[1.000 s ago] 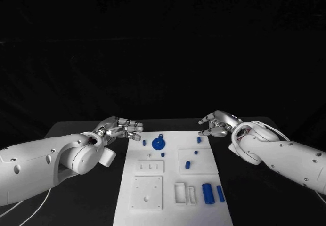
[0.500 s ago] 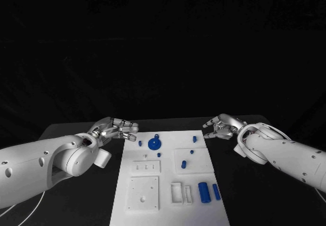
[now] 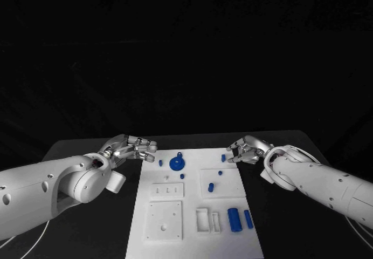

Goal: Assemble the parts on the task board

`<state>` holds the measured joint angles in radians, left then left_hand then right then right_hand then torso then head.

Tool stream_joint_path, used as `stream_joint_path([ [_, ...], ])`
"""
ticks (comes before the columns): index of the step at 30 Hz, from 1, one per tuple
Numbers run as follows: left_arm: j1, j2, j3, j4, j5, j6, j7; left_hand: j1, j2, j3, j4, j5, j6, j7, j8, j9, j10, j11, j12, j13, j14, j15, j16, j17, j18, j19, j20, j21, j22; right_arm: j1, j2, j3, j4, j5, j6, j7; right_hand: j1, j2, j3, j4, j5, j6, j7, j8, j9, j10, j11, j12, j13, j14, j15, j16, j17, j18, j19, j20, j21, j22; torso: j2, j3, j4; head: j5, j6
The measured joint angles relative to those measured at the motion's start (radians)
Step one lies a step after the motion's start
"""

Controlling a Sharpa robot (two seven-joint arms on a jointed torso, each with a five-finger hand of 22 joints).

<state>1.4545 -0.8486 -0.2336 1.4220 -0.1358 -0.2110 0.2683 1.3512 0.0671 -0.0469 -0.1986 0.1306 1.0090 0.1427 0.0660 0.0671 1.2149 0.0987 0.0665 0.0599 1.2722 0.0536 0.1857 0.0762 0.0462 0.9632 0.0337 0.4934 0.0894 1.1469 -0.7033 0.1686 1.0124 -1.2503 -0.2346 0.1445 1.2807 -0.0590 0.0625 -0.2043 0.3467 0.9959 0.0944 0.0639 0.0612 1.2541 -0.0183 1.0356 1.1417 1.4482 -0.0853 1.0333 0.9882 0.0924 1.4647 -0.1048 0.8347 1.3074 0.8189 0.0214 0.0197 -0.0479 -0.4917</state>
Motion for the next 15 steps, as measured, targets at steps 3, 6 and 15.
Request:
stream_joint_path([
  [3, 0.000, 0.000, 0.000, 0.000, 0.000, 0.000, 0.000, 0.000, 0.000, -0.001, -0.001, 0.000, 0.000, 0.000, 0.000, 0.000, 0.000, 0.000, 0.000, 0.000, 0.000, 0.000, 0.000, 0.000, 0.000, 0.000, 0.000, 0.000, 0.000, -0.006, 0.005, 0.000, -0.012, 0.000, 0.004, 0.002, 0.000, 0.000, 0.000, 0.000, 0.000, 0.000, 0.000, 0.000, 0.000, 0.000, 0.000, 0.000, 0.000, 0.000, 0.000, 0.000, 0.000, 0.000, 0.000, 0.000, 0.000, 0.000, 0.001, 0.0007, 0.0012, -0.001, -0.002],
  [6, 0.000, 0.000, 0.000, 0.000, 0.000, 0.001, 0.000, 0.000, 0.000, -0.001, -0.001, 0.000, 0.000, 0.000, 0.000, 0.000, 0.000, 0.000, 0.000, 0.000, 0.000, 0.000, 0.000, 0.000, 0.000, 0.000, 0.000, 0.000, 0.000, -0.008, 0.008, 0.000, -0.019, 0.000, 0.009, 0.004, 0.000, 0.000, -0.004, -0.004, 0.000, 0.000, 0.000, 0.000, 0.000, 0.000, 0.000, 0.000, 0.000, 0.000, 0.000, 0.000, 0.000, 0.000, 0.000, 0.000, 0.000, 0.000, 0.001, 0.0007, 0.0012, -0.002, -0.005],
  [15, 0.000, 0.000, 0.000, 0.002, -0.001, 0.002, 0.000, 0.000, 0.000, 0.002, -0.004, 0.000, 0.000, 0.000, 0.000, 0.000, -0.007, 0.000, 0.000, 0.000, 0.000, 0.000, 0.000, 0.000, 0.000, 0.000, 0.000, 0.000, 0.001, -0.013, 0.017, 0.000, -0.034, -0.001, 0.017, 0.007, -0.005, 0.005, -0.004, -0.004, -0.002, 0.000, 0.000, 0.000, 0.000, 0.000, 0.000, 0.000, 0.000, 0.000, 0.000, -0.002, 0.000, 0.000, 0.000, 0.000, -0.005, 0.000, 0.001, 0.0017, -0.0003, -0.003, -0.007],
])
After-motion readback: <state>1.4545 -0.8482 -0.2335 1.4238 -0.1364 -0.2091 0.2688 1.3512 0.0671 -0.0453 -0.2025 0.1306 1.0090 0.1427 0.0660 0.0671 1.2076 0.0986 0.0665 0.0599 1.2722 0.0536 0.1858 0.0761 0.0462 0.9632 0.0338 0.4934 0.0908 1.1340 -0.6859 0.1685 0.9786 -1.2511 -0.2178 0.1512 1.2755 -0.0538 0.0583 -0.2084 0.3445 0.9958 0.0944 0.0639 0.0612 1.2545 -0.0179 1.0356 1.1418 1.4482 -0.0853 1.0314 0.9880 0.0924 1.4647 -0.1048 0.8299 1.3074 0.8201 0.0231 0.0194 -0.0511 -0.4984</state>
